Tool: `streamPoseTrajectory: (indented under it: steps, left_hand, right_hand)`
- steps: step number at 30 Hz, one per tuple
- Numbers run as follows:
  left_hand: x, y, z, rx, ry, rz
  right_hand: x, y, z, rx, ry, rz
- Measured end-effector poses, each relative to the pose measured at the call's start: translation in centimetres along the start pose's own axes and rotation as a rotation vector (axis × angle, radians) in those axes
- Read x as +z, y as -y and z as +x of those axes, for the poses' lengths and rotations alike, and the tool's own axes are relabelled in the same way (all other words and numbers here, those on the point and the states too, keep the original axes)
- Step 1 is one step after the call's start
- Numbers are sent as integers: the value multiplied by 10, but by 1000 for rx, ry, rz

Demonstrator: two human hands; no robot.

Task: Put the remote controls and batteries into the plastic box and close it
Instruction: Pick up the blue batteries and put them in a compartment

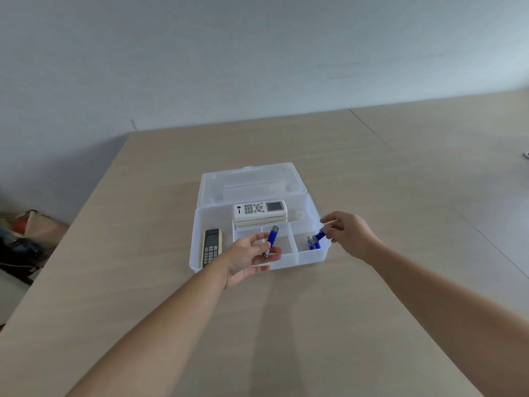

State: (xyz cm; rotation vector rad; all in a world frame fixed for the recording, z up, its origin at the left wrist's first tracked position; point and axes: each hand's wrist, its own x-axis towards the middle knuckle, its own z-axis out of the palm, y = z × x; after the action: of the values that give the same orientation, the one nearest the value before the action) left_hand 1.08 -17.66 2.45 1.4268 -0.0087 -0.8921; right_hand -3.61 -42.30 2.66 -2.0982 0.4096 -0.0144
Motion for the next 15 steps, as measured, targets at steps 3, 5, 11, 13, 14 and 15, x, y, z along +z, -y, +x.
streamPoseTrajectory:
  steps: [3, 5, 11, 13, 14, 15]
  left_hand:
    - [6, -10, 14, 42, -23, -121]
    - [9, -16, 23, 52, -38, -95]
    - [6, -25, 52, 70, -163, 130]
    - [4, -24, 61, 87, -210, 196]
    - [2, -22, 66, 91, -219, 213]
    - [0, -21, 70, 92, -224, 225]
  right_hand:
    - [3, 5, 19, -29, 5, -126]
    - [9, 10, 31, -46, 6, -198]
    - [35, 16, 67, -54, 147, -401]
    - [44, 14, 76, -41, 244, -524]
    - [49, 13, 82, -42, 297, -599]
    - [53, 10, 86, -40, 329, -641]
